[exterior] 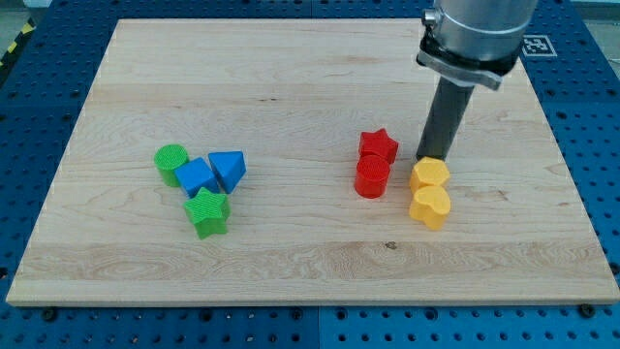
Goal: Place the red circle to the top center
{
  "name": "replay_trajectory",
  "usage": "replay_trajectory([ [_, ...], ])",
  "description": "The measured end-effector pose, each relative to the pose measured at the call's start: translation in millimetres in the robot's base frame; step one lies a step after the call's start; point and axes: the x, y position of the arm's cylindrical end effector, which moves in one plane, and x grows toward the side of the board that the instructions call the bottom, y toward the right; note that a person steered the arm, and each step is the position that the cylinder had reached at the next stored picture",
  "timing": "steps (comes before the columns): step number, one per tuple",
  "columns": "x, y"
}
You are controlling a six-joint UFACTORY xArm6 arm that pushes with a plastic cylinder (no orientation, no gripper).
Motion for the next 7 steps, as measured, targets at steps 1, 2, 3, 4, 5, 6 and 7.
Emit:
replay_trajectory([
  [1,15,-14],
  [2,15,-30],
  [3,15,-45],
  [4,15,-66],
  [5,20,-58],
  [6,50,-57],
  [7,62,-71],
])
